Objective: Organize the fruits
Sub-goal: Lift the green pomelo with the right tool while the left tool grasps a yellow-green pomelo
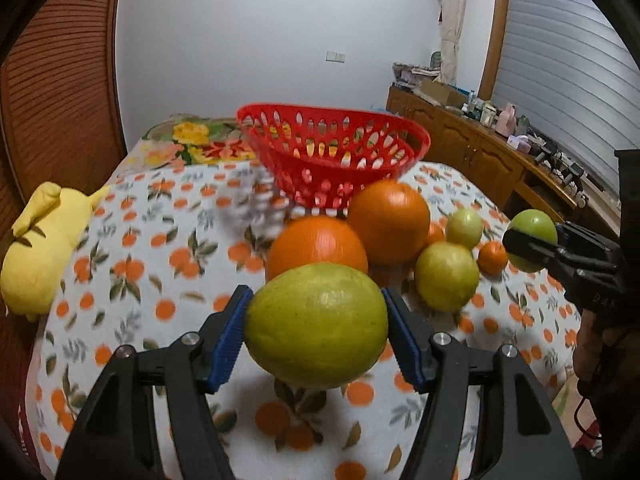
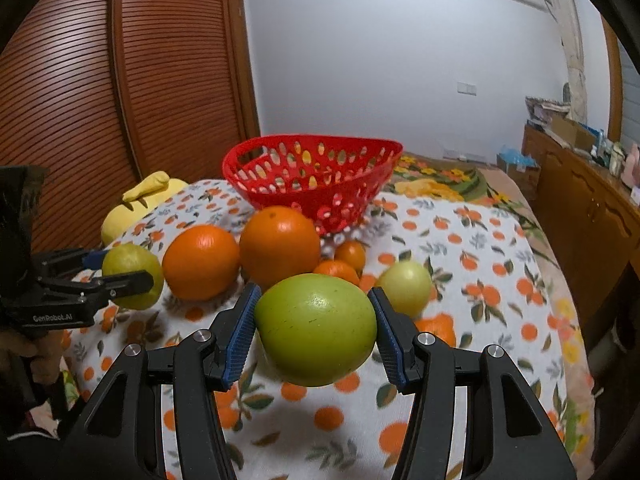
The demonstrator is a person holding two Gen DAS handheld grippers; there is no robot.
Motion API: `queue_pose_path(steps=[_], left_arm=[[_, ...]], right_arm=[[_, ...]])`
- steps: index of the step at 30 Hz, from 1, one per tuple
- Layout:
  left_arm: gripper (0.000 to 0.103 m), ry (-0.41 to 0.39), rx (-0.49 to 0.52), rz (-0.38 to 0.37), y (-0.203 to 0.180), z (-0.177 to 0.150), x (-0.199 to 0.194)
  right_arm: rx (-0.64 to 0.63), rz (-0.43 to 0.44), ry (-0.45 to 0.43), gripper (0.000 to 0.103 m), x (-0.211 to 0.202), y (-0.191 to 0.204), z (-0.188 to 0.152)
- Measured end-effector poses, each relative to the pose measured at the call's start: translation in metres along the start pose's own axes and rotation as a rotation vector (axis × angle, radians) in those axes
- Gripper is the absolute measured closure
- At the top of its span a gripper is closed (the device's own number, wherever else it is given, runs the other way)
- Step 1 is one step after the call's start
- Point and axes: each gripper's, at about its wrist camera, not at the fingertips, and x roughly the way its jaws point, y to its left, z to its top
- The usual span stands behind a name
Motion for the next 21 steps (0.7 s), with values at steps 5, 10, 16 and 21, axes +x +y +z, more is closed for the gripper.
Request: queue_pose_path(steps=[5, 10, 16, 21], left_arm=[[0.038, -0.031, 0.030, -0.004, -0.002, 0.023, 0.002], [0.038, -0.050, 0.064, 0.005, -0.004, 0.042, 0.009], [0.038, -0.062, 0.090, 0.012, -0.004, 0.060, 0.019], [0.038, -0.066, 0.107, 0.019, -0.005, 0.074, 0.026]], right_arm=[[-0.007, 0.007, -0.017, 0.047, 0.006, -0.002, 0.020], [-0.029, 0.008, -0.034, 0.047, 0.013, -0.002, 0.041], [-0.030, 0.015, -0.046, 0.047, 0.025, -0.008, 0.062], [-0.019, 0.018, -0.051, 0.047, 0.037, -0.015, 0.077]])
